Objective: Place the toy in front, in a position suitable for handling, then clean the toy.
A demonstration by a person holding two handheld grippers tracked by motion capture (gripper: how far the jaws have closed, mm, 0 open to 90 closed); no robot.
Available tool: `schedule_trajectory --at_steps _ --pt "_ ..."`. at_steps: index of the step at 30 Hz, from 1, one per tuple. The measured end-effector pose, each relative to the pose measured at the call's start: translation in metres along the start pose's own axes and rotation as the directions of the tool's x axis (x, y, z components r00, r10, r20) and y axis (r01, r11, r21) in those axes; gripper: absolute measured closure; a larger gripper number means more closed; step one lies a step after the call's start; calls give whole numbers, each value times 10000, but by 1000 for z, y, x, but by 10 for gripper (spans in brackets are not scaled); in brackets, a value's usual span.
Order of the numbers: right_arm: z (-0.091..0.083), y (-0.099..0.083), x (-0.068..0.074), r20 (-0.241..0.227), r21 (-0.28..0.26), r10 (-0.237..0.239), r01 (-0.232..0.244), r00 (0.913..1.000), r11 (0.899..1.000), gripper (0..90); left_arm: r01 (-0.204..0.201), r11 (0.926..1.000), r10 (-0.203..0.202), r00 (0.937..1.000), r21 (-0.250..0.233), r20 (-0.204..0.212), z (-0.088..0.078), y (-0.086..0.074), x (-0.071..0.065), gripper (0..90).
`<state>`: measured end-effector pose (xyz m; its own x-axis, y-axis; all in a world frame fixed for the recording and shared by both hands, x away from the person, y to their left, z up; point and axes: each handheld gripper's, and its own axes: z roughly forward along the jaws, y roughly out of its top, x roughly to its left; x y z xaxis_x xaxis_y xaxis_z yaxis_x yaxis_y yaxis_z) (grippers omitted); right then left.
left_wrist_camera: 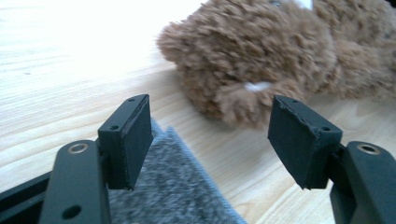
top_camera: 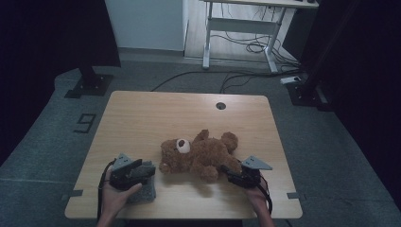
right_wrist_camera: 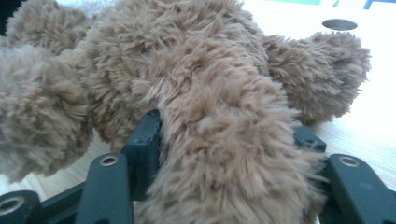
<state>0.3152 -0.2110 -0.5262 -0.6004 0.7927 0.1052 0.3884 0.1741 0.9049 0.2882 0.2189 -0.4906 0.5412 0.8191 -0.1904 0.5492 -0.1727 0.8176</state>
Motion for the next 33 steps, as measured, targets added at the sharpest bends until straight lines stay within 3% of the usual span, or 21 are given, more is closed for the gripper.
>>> schedule_trajectory --at_steps 4,16,22,25,33 --pt "-1 0 0 23 -16 42 -42 10000 10000 403 344 9992 -348 9992 -213 -178 -10 -2 8 288" --pt "2 -7 4 358 -181 356 -350 9987 9992 345 592 9981 -600 9971 -190 -476 -22 -8 17 270" --pt "4 -9 7 617 45 153 -156 9980 9999 333 663 9974 -649 9967 284 -491 -23 -18 19 242" --pt "5 -9 9 771 157 -68 56 9970 9999 328 665 9973 -647 9963 305 -573 -24 -21 19 235" --pt "7 -10 9 844 281 -91 68 9964 9996 327 602 9964 -576 9974 598 -443 -19 -26 17 228"
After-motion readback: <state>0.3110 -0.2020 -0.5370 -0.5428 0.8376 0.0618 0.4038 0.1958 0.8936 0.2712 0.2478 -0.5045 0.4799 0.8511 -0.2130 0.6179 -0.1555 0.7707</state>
